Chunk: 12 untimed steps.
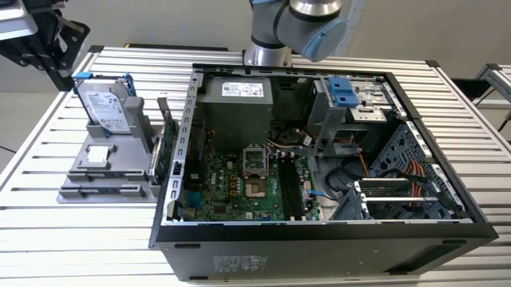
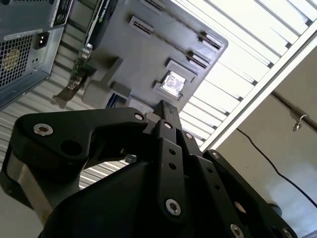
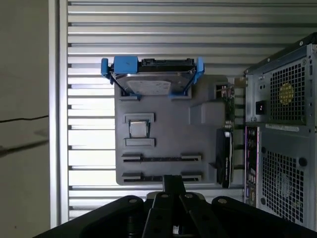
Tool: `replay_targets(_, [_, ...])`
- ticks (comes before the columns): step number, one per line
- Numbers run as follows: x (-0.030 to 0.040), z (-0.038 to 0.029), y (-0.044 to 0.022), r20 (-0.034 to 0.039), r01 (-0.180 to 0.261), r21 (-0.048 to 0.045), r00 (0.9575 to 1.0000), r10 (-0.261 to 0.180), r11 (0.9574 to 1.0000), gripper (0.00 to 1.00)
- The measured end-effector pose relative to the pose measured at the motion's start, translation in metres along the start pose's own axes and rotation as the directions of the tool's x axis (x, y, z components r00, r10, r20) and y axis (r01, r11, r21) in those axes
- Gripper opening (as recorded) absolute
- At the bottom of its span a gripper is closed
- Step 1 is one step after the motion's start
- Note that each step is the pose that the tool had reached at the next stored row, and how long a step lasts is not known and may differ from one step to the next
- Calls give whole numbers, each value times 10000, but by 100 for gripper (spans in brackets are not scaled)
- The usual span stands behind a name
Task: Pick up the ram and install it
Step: 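Reach for the ram, then pick up the ram and move it above insertion slot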
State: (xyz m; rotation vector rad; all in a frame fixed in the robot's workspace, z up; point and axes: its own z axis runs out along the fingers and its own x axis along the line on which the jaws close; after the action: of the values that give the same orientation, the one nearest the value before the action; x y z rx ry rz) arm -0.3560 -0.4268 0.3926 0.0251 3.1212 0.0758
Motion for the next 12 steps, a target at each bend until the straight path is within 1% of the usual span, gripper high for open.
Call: replay_targets(12, [4, -10, -210, 0, 0, 0, 10000, 0, 10000, 0])
